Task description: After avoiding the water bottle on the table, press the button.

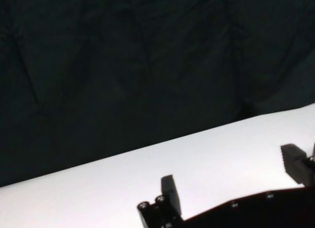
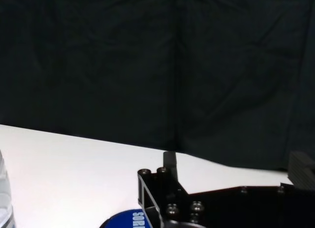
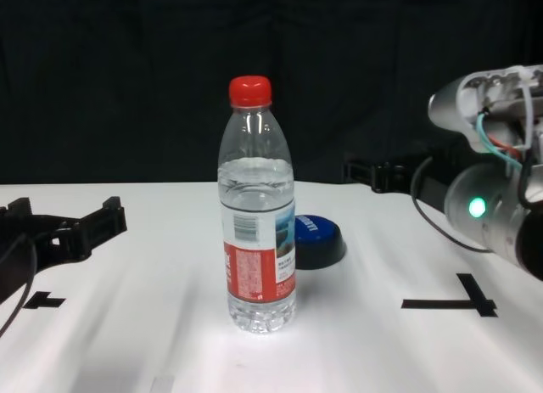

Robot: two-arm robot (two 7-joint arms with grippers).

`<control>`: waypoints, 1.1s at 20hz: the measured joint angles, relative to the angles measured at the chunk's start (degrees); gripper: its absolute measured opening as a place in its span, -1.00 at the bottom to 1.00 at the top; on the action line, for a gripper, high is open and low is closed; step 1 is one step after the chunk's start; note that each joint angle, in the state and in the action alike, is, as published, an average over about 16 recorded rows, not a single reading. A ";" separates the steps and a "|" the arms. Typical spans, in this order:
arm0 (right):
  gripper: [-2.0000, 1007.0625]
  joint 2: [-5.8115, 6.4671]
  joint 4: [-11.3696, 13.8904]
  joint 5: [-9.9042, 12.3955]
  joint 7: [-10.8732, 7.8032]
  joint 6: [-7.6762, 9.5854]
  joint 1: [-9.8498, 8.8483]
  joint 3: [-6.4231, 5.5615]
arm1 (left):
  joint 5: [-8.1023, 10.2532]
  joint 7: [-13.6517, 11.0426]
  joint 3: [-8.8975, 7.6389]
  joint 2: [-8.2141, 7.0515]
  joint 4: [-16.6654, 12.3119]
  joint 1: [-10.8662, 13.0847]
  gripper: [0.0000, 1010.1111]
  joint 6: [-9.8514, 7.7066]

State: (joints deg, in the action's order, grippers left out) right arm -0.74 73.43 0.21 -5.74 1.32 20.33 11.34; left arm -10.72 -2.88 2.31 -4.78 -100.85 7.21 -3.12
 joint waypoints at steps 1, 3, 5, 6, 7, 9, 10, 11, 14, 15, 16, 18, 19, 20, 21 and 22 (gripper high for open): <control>0.99 0.08 0.50 0.07 0.00 0.15 -0.37 -0.03 | 0.00 0.00 0.00 0.00 0.00 0.00 0.99 0.00; 0.99 0.24 1.51 0.21 -0.01 0.45 -1.09 -0.08 | 0.00 0.00 0.00 0.00 0.00 0.00 0.99 0.00; 0.99 0.38 2.41 0.33 -0.01 0.72 -1.75 -0.12 | 0.00 0.00 0.00 0.00 0.00 0.00 0.99 0.00; 0.99 0.44 2.86 0.39 -0.01 0.85 -2.08 -0.14 | 0.00 0.00 0.00 0.00 0.00 0.00 0.99 0.00; 0.99 0.51 3.32 0.45 -0.01 0.99 -2.42 -0.16 | 0.00 0.00 0.00 0.00 0.00 0.00 0.99 0.00; 0.99 0.65 4.22 0.54 0.01 1.25 -3.07 -0.19 | 0.00 0.00 0.00 0.00 0.00 0.00 0.99 0.00; 0.99 0.72 4.66 0.59 0.02 1.39 -3.39 -0.21 | 0.00 0.00 0.00 0.00 0.00 0.00 0.99 0.00; 0.99 0.79 5.10 0.63 0.02 1.52 -3.72 -0.22 | 0.00 0.00 0.00 0.00 0.00 0.00 0.99 0.00; 0.99 1.00 6.39 0.73 0.03 1.87 -4.67 -0.25 | 0.00 0.00 0.00 0.00 0.00 0.00 0.99 0.00; 0.99 1.08 6.83 0.76 0.03 1.99 -4.99 -0.26 | 0.00 0.00 0.00 0.00 0.00 0.00 0.99 0.00; 0.99 1.15 7.25 0.79 0.03 2.11 -5.31 -0.27 | 0.00 0.00 0.00 0.00 0.00 0.00 0.99 0.00; 0.99 1.30 8.05 0.83 0.02 2.31 -5.91 -0.28 | 0.00 0.00 0.00 0.00 0.00 0.00 0.99 0.00; 0.99 1.38 8.45 0.85 0.02 2.40 -6.21 -0.28 | 0.00 0.00 0.00 0.00 0.00 0.00 0.99 0.00; 0.99 1.46 8.83 0.86 0.01 2.49 -6.50 -0.29 | 0.00 0.00 0.00 0.00 0.00 0.00 0.99 0.00; 0.99 1.54 9.22 0.88 -0.01 2.59 -6.79 -0.30 | 0.00 0.00 0.00 0.00 0.00 0.00 0.99 0.00; 0.99 1.63 9.60 0.90 -0.02 2.68 -7.07 -0.31 | 0.00 0.00 0.00 0.00 0.00 0.00 0.99 0.00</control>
State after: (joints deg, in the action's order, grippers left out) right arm 0.89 83.03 1.10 -5.76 4.00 13.26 11.03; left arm -10.72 -2.88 2.30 -4.78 -100.85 7.21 -3.12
